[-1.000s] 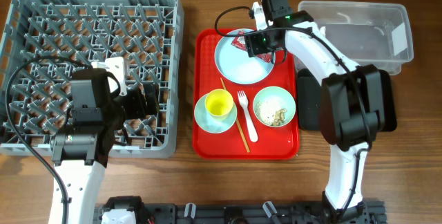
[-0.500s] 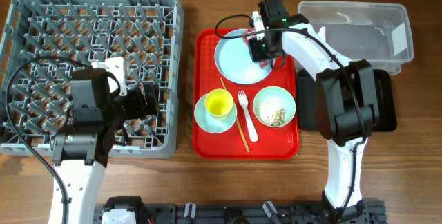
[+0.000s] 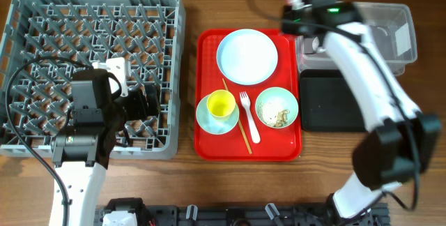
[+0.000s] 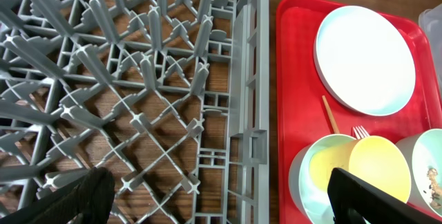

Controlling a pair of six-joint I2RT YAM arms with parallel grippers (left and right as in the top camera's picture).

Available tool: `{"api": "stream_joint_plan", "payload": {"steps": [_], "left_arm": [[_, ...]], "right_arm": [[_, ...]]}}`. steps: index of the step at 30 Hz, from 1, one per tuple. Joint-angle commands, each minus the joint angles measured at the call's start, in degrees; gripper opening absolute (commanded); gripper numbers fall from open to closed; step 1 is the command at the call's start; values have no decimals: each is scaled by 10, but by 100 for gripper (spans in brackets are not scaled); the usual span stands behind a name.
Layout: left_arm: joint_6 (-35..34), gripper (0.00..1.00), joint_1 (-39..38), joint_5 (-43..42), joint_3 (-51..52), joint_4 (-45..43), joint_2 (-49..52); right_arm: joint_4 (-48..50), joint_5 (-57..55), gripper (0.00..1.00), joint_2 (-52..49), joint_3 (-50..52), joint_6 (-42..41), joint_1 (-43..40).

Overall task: Sort waste into correct bins and load items into the dishwasher rack
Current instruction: 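Carry the wrapper with the right gripper into the clear bin and release, then move the right gripper to the rice bowl and grip its rim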

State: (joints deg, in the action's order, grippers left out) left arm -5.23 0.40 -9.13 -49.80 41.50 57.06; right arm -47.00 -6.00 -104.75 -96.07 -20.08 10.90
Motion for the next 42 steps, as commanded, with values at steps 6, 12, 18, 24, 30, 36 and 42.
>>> {"api": "stream_joint_plan", "payload": {"steps": [6, 12, 18, 24, 30, 36, 42], "left_arm": [[-4, 100, 2, -9, -14, 0, 1], [-4, 100, 2, -9, -14, 0, 1], [-4, 100, 2, -9, -14, 0, 1], [-4, 100, 2, -9, -14, 0, 1], [-4, 100, 2, -9, -14, 0, 1], [-4, 100, 2, -9, -14, 0, 1], [-4, 100, 2, -9, -14, 0, 1]], "right_arm": [[-27, 35, 43, -21, 20, -177, -111], [11, 89, 63, -4, 13, -87, -123], [-32, 127, 70, 62, 10, -13, -128], [-150, 161, 70, 115, 14, 37, -127], [-198, 189, 70, 205, 113, 53, -119], [-143, 208, 71, 327, 252, 72, -40], [-109, 161, 68, 337, 301, 55, 90]]}}
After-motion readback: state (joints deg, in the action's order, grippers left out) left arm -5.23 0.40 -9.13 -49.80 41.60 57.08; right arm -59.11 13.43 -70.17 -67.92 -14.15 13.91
